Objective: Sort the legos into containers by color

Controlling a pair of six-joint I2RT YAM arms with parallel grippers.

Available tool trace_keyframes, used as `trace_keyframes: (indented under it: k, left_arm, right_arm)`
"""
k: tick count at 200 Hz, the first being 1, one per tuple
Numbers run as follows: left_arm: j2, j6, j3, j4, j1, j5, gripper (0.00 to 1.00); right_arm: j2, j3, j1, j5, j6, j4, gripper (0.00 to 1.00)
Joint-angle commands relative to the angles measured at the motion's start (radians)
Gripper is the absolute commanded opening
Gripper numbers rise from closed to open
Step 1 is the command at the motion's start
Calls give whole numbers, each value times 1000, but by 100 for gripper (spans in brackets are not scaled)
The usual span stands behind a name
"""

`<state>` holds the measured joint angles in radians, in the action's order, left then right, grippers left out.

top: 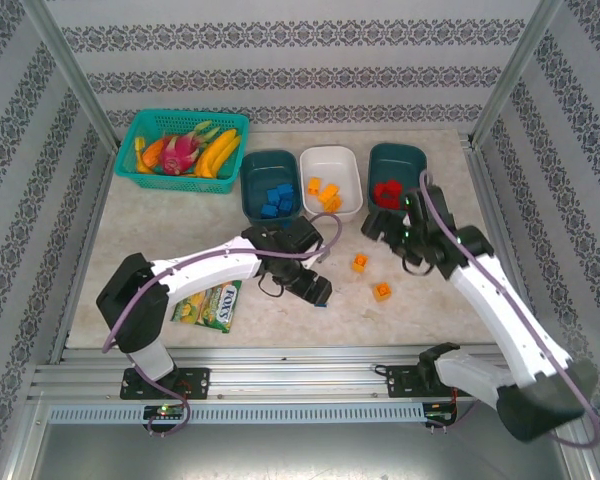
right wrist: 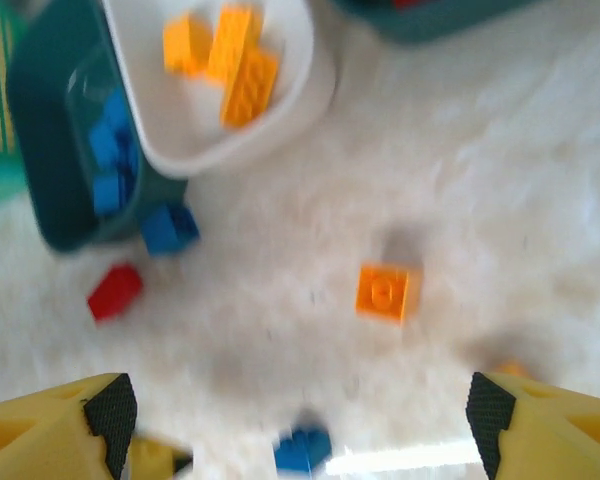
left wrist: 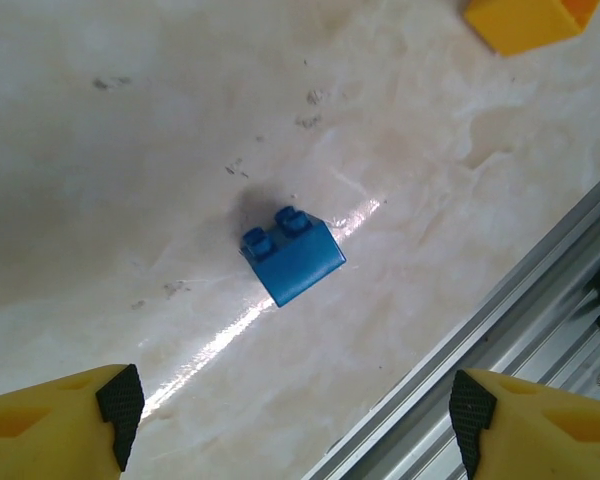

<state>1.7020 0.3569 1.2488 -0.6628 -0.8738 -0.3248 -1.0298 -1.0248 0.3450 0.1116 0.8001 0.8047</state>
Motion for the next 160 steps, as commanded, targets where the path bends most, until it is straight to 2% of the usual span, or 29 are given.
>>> trace_keyframes:
  k: [1,39,92,115,145,160]
  left_arm:
    - [36,76,0,-18,-26,50,84]
    - [113,229,43,-4,-60,70,85]
    - [239,403,168,-64,-117,151,81]
    - [291,446,212,-104,-130,175,76]
    - [315,483,228,-130,-140,207,64]
    - [323,481,231,-126,-140,211,63]
  right_arm:
    - [124,66,30,68,-34,88,89]
    - [264,124,68,103,-48,124,89]
    - [311,100,83,139,-99,166,88]
    - [320,97,83,159,-117,174,87]
    - [352,111,83,174,-126,173,86]
    - [362,113,81,172,-128,176,86]
